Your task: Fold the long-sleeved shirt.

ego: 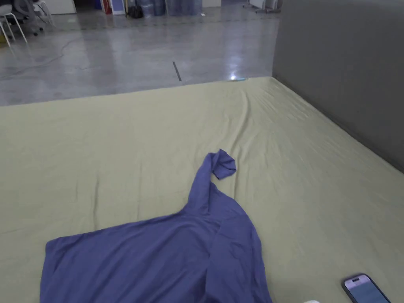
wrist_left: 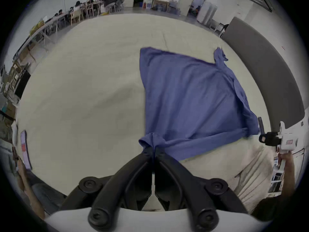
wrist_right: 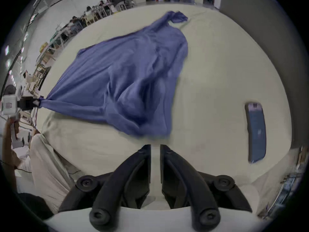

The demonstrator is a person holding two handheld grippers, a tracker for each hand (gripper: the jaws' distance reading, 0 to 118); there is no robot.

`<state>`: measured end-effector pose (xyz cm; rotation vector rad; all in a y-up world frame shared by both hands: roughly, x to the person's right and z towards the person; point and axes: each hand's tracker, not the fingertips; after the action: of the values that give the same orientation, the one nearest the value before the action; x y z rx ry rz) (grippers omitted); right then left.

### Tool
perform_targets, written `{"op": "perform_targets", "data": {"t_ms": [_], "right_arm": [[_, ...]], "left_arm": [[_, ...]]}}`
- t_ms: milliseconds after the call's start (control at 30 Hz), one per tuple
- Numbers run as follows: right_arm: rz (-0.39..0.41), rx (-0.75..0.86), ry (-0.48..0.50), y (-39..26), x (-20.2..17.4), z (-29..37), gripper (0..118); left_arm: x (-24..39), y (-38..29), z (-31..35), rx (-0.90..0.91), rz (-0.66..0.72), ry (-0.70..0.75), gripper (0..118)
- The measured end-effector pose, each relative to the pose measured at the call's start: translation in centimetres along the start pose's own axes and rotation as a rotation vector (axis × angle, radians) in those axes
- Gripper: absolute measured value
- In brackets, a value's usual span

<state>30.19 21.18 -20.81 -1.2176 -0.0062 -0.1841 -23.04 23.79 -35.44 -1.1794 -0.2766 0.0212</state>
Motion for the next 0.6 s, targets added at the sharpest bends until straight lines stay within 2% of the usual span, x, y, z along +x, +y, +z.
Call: {"op": "perform_targets", "data": {"t_ms": [67, 133, 333, 367, 400, 433, 467, 500, 533, 567, 600], "right_arm": [[-0.042, -0.032, 0.031, -0.7, 0.4, -0.5, 10], [-0.039, -0.070, -0.009, -1.1, 0.3, -1.3, 9], [-0.032, -0.044, -0.014, -0.4, 0.2, -1.2, 9], [-0.044, 0.005, -0.012, 0.0, 0.2, -0.5, 9], [-0.063, 0.057, 0.007, 0.3, 0.2, 0.6, 10], [-0.083, 0.124, 0.030, 0.5, 0.3, 1.9, 25], [-0.106, 0.212, 0.051, 0.6, 0.3, 3.6, 62], [-0.120, 0.281, 0.072, 0.6, 0.2, 5.0, 62], [-0.127, 0.328, 0.088, 0.5, 0.1, 5.9, 79], [-0.143, 0.333, 0.090, 0.5, -0.1, 6.5, 110], [-0.160, 0.371, 0.150, -0.5, -0.3, 7.8, 116]], "left_arm": [[-0.3, -0.9, -1.0, -0.020, 0.034, -0.028, 0], [-0.4, -1.3, -2.1, -0.047, 0.037, -0.001, 0], [-0.4, -1.2, -4.7, -0.074, 0.060, 0.016, 0], [-0.5, -1.0, -4.9, -0.078, 0.076, 0.025, 7], [-0.6, -0.7, -4.4, -0.075, 0.119, 0.029, 54], [-0.7, -0.5, -3.5, -0.044, 0.158, 0.038, 110], [-0.7, -0.1, -2.3, 0.027, 0.173, 0.048, 118], [-0.5, -0.1, -1.3, 0.071, 0.149, 0.050, 118], [0.0, -0.2, 1.0, 0.120, 0.120, -0.017, 118], [0.2, 0.1, 2.0, 0.160, 0.124, -0.013, 118], [2.7, -1.6, 3.2, 0.156, 0.140, 0.000, 118]]}}
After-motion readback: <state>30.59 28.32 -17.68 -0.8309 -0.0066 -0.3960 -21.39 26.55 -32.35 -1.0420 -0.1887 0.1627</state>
